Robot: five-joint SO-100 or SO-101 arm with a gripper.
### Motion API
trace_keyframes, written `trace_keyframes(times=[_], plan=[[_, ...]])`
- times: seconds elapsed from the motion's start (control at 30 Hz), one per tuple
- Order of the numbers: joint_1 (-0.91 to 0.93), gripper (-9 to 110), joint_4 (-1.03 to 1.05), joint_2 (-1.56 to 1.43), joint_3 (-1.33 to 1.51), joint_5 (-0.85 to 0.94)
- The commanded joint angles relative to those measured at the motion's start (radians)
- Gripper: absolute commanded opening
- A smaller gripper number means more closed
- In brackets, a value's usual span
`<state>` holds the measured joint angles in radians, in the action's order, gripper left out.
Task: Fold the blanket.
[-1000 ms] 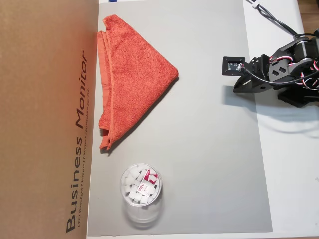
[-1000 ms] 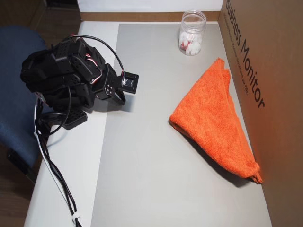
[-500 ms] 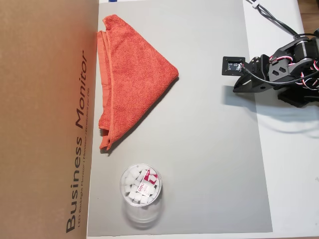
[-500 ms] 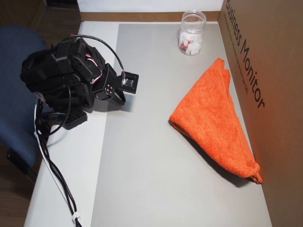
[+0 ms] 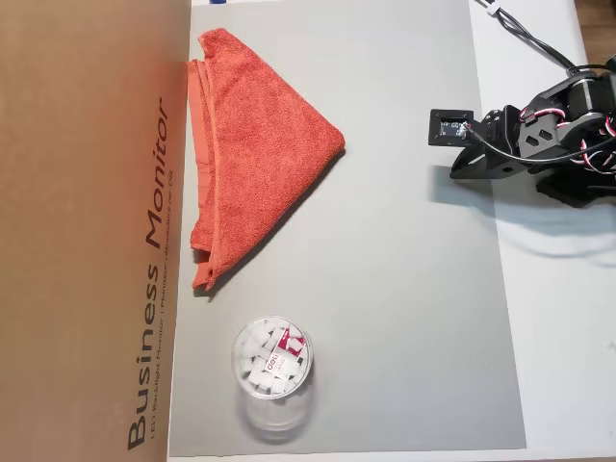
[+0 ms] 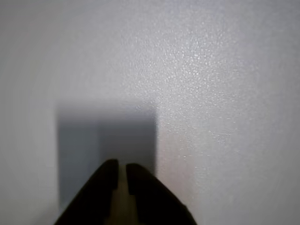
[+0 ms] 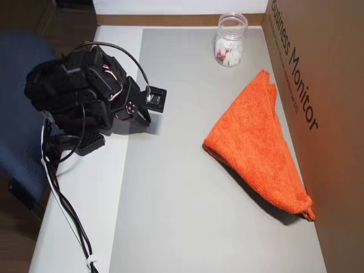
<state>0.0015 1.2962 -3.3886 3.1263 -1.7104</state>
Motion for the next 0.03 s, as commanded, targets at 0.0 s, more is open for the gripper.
trace_keyframes(times=[0.0], plan=[[0.002,0,0.002,-0.008,0.009,0.003]])
